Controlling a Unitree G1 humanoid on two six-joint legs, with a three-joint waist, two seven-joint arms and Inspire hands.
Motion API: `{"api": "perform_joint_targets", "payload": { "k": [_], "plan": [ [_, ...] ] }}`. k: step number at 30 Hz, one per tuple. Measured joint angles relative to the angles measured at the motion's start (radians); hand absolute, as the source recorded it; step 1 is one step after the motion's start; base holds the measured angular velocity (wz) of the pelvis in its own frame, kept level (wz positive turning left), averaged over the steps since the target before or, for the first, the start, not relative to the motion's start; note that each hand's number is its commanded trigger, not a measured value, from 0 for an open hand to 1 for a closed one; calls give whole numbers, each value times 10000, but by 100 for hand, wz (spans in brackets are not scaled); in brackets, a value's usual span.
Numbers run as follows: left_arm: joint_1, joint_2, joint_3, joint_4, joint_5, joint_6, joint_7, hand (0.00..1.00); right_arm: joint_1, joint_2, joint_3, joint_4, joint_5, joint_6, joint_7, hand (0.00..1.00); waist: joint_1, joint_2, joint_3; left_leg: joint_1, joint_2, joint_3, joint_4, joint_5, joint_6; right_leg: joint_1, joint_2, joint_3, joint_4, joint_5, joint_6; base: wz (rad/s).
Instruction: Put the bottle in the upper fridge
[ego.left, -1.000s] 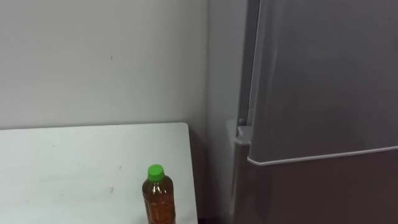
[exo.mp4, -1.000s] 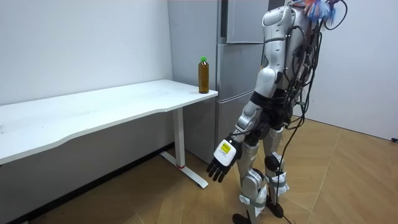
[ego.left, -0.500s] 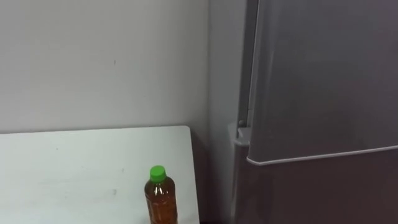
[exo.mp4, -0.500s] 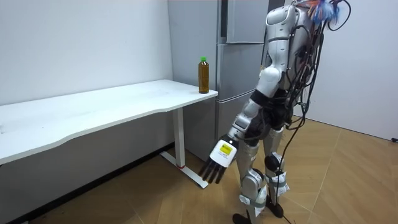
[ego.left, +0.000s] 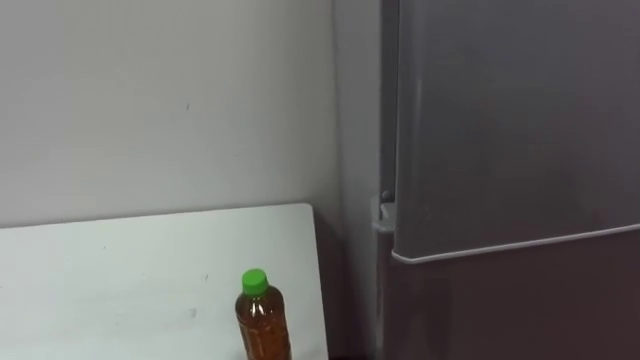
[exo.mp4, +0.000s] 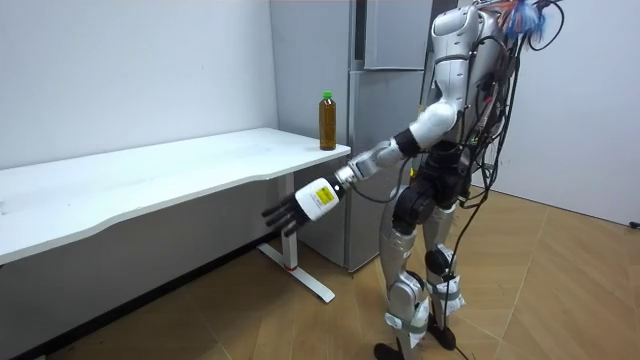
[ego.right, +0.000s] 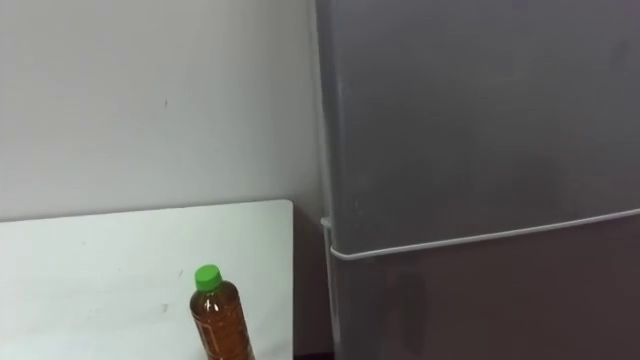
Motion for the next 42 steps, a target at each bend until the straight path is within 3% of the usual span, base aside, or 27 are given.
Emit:
{"api": "perform_joint_targets", "payload": {
  "k": [4,8,15,19,24,33,36,42],
  "plan": [
    [-13,43,123,-1734,-12,-38,664,0,204,46,-79,-246,6,-3,-20,0,4,-31,-1,-33,3,-15,-16,-1,-3,15,14,33,1,-1,-1,1],
    [-140,123,474,-2976,25,-407,964,0,270,93,-90,-324,-98,-18,-127,0,-21,-25,-15,-82,-2,-68,7,-1,-3,20,9,22,-6,-1,0,1],
    [-210,192,521,-4892,214,-411,1157,0,265,183,-141,-320,-36,-28,-138,0,-53,-137,5,-71,-13,-149,61,1,-2,72,9,16,-28,-3,2,2],
    [-387,192,521,-5414,202,-414,1152,0,277,186,-136,-314,-13,-28,-147,0,-47,-109,13,-12,-10,-150,61,1,-2,63,8,30,-34,-6,6,0],
    [-682,203,558,-6583,215,-418,1097,0,239,197,-150,-314,-107,-18,-108,0,-240,-133,17,-59,-8,-174,84,1,-1,54,10,21,-18,-2,0,1],
    [-1678,219,264,-7258,804,-421,598,0,-27,210,-100,-323,-400,-50,-120,0,-550,-115,55,-113,-13,-175,65,1,-1,30,14,12,-38,-9,8,0],
    [-1767,219,-80,-7852,790,-421,140,0,-32,234,-64,-322,-430,-98,-121,0,-596,-124,36,-78,-19,-138,55,1,-1,29,23,61,-33,-7,9,-2],
    [-2532,121,-1244,-8035,792,-390,-968,0,-265,374,172,-291,-416,-197,-250,0,-783,-168,140,-91,-21,-117,89,4,1,35,24,126,-40,-7,8,-1]
  ]
}}
